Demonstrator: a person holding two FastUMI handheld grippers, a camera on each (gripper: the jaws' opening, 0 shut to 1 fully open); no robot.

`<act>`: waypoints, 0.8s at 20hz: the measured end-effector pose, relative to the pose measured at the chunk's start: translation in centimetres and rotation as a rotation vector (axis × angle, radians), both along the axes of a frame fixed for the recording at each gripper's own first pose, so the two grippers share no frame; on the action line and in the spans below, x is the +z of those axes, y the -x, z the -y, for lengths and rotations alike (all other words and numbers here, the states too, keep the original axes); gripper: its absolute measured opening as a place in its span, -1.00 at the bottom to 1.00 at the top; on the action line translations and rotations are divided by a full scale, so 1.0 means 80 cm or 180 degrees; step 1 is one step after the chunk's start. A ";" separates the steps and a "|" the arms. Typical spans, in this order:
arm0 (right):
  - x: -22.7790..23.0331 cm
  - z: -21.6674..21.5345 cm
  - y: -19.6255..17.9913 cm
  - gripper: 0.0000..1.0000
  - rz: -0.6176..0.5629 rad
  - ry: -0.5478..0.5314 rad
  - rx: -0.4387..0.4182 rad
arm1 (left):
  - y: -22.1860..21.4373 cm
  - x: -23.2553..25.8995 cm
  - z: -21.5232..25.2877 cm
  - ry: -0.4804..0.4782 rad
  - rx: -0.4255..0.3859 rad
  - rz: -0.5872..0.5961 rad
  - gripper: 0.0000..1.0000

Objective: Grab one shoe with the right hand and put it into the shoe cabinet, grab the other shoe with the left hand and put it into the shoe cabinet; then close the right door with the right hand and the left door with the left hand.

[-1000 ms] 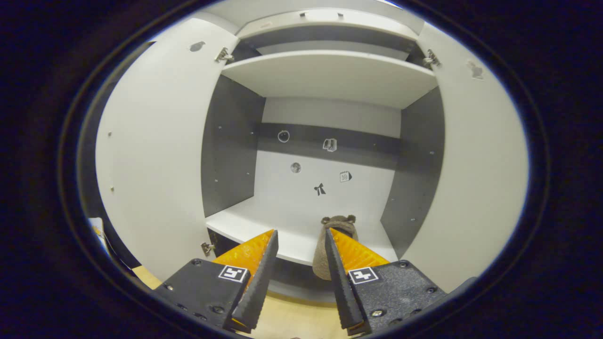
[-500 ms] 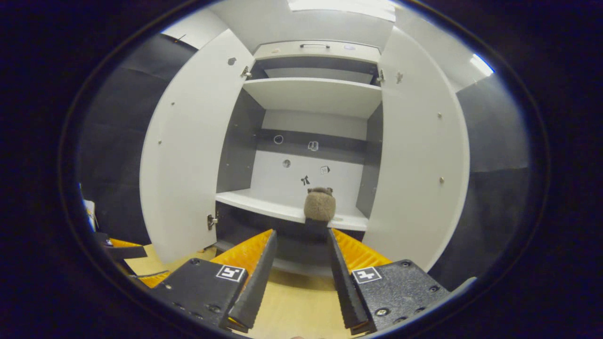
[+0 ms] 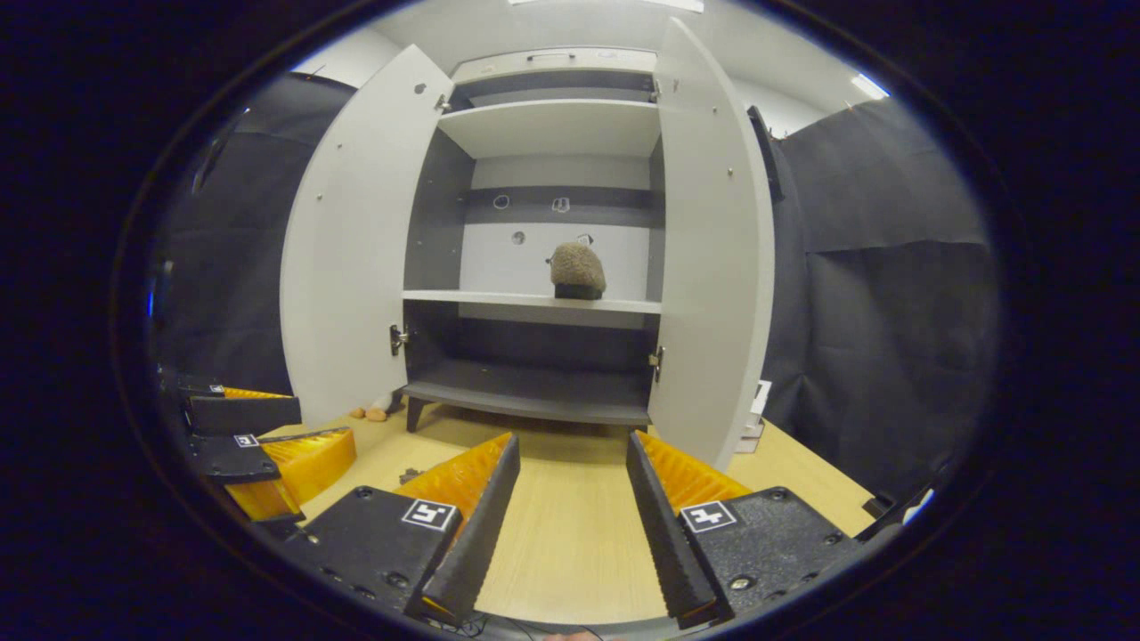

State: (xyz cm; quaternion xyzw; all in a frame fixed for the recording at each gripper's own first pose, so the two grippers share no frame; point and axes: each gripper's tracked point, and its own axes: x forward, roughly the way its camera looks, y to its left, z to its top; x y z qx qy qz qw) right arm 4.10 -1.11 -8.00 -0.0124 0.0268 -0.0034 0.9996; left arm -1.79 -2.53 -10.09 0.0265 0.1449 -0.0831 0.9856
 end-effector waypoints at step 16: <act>-0.049 0.008 0.010 0.57 -0.0485 0.0377 0.0202 | -0.062 -0.227 -0.080 0.0271 0.0609 -0.1601 0.92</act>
